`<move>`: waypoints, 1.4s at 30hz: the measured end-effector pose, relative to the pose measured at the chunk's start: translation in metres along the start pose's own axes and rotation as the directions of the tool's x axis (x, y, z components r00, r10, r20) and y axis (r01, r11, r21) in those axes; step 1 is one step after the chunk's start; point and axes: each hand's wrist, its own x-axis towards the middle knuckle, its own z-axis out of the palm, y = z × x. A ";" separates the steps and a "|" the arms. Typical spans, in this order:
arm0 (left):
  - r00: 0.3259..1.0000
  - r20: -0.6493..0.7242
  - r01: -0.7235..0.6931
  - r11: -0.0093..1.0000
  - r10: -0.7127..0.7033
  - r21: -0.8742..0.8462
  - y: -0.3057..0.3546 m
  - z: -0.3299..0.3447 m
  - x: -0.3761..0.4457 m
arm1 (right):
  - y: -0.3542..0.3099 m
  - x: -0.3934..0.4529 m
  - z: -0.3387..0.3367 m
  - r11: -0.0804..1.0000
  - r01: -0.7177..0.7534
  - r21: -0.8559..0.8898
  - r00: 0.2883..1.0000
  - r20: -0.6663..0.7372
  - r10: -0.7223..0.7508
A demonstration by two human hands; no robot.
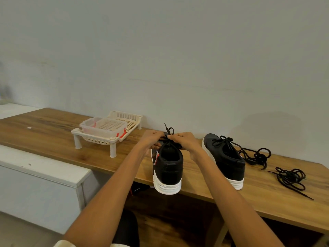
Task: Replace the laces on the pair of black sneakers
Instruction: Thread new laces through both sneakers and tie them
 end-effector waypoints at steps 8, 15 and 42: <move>0.998 0.038 0.039 0.999 -0.039 0.013 0.003 0.001 0.003 | 0.000 -0.002 -0.003 1.000 -0.005 -0.005 1.000 0.024 0.005; 0.985 0.170 -0.052 0.990 0.028 0.133 0.002 -0.015 0.006 | 0.000 -0.005 -0.006 0.998 0.048 -0.026 0.998 0.051 -0.047; 0.998 -0.002 -0.062 0.987 0.063 0.149 0.002 -0.003 0.009 | 0.007 0.003 -0.007 0.997 0.066 -0.029 0.996 0.059 -0.064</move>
